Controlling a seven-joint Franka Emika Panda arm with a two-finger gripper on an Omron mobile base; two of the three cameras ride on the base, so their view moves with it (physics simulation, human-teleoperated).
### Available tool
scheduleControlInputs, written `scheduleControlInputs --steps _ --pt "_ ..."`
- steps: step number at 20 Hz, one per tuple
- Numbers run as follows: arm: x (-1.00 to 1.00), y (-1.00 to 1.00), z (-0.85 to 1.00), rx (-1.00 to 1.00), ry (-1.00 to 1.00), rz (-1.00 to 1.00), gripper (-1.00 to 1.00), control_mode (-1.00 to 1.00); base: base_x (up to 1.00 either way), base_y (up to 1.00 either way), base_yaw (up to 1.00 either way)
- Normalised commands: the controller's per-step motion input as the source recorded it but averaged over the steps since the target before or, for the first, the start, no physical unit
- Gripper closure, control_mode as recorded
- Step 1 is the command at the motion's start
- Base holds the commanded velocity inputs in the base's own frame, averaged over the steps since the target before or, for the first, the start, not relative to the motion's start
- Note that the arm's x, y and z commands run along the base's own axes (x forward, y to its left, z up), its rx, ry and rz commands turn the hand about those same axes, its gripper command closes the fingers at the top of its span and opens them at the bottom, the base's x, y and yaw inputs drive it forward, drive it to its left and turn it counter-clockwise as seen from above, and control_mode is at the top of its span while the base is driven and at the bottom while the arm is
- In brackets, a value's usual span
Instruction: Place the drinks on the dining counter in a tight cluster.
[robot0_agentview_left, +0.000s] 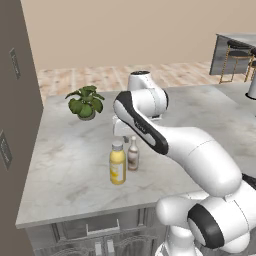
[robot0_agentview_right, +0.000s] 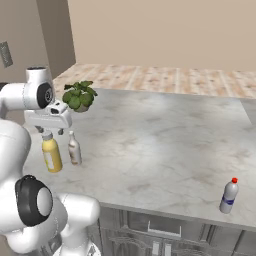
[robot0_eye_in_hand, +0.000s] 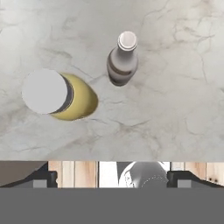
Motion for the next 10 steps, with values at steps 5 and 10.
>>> scheduleControlInputs --steps 5,10 --pt "0.02 0.20 -0.10 -0.01 0.02 0.00 -1.00 -1.00 0.00 0.00 0.00" --pt "0.00 0.02 0.00 0.01 0.00 0.00 -1.00 -1.00 0.00 0.00 0.00"
